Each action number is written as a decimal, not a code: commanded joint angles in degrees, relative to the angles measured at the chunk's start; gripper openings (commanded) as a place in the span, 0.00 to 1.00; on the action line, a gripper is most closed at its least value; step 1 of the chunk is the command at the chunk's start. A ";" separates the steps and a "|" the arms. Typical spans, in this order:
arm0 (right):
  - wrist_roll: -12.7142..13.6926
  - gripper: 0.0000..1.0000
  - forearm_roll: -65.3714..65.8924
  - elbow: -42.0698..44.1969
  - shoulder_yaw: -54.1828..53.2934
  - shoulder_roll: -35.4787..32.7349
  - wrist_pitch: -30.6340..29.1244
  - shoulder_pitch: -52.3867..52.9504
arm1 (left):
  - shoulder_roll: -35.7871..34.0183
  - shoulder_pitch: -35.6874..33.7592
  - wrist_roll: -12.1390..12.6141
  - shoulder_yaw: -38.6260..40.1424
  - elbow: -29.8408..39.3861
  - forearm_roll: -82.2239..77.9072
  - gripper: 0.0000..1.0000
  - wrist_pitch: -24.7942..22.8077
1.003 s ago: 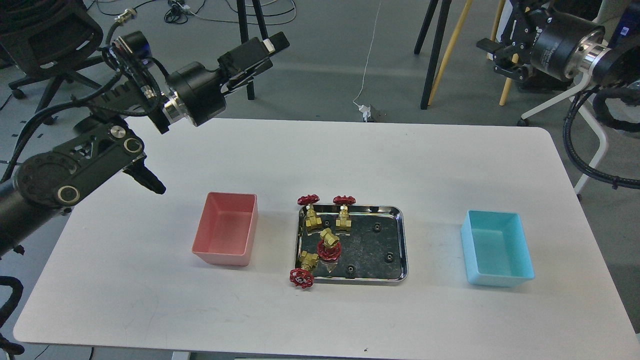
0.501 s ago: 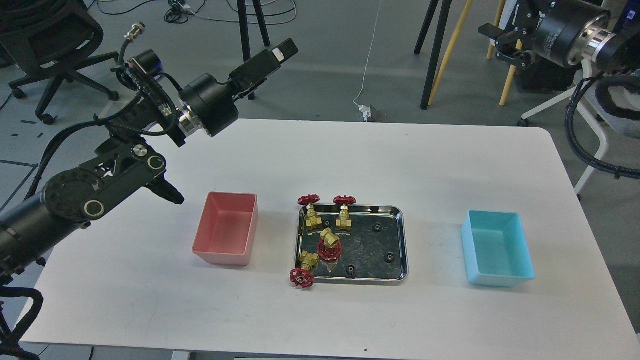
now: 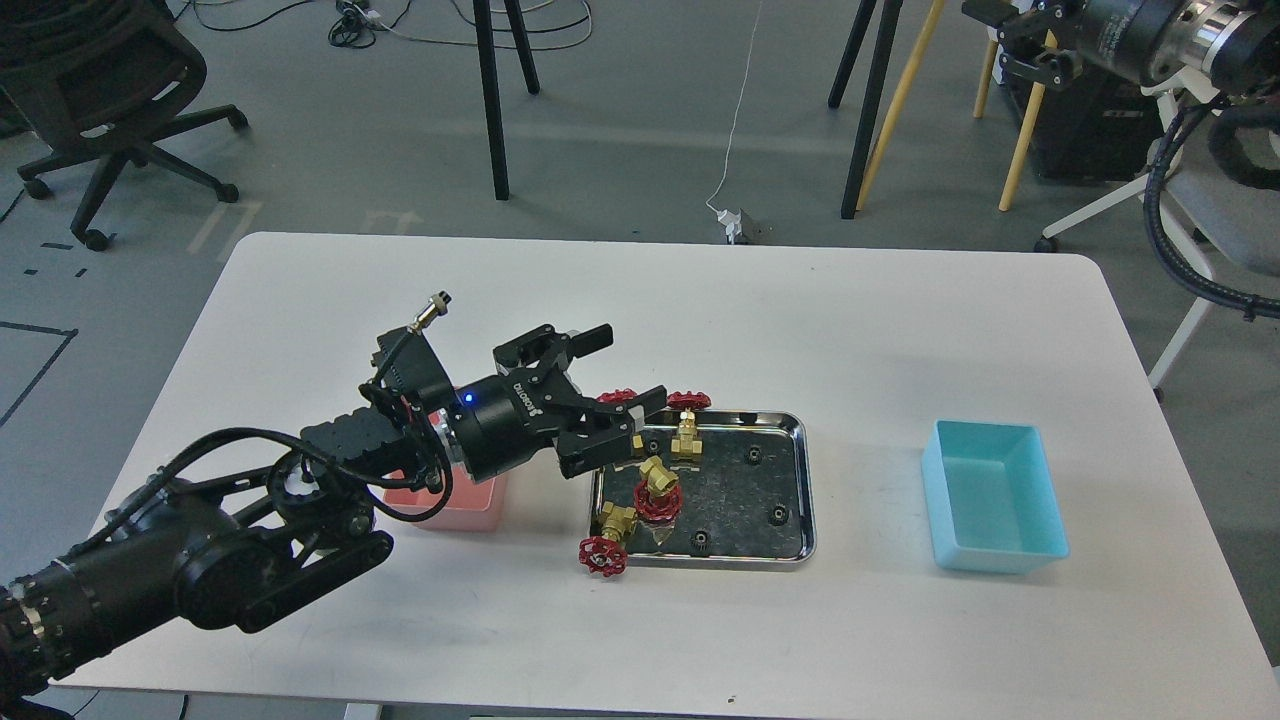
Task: Place valve in pink box and gear in blue box
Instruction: 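Lower the left hand over the brass valve on the tray, then close the left hand around the brass valve, then lift the valve with the left hand and carry it over the pink box, then open the left hand to drop the valve into the pink box, then withdraw the left arm and move the right hand toward the tray, then lower the right hand onto the dark gear on the tray and grasp it, then lift the gear with the right hand and carry it over the blue box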
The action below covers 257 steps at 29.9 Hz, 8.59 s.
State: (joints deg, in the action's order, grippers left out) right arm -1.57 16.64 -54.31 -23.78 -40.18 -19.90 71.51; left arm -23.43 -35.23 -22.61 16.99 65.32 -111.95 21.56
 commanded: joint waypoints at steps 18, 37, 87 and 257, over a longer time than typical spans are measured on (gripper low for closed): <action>-0.01 0.99 0.14 -0.10 0.05 -0.42 0.03 -0.67 | 17.72 4.73 4.24 -0.99 -22.33 -13.05 1.00 4.81; -0.10 0.99 1.81 -0.10 0.05 -0.42 0.03 -0.76 | 19.13 4.91 3.97 -2.57 -23.75 -13.05 0.91 5.33; -0.10 0.99 1.90 2.98 -0.13 1.25 0.65 -1.20 | -11.01 11.66 6.79 11.49 -2.30 -6.26 0.37 4.89; -16.18 0.07 57.80 -3.77 57.00 22.37 -6.73 16.11 | -18.32 -33.50 9.86 28.99 -23.22 73.90 1.00 -20.85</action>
State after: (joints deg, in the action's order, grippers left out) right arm -17.76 74.88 -52.38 33.32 -10.53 -26.36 86.47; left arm -42.30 -68.67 -12.66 47.42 42.01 -37.01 1.13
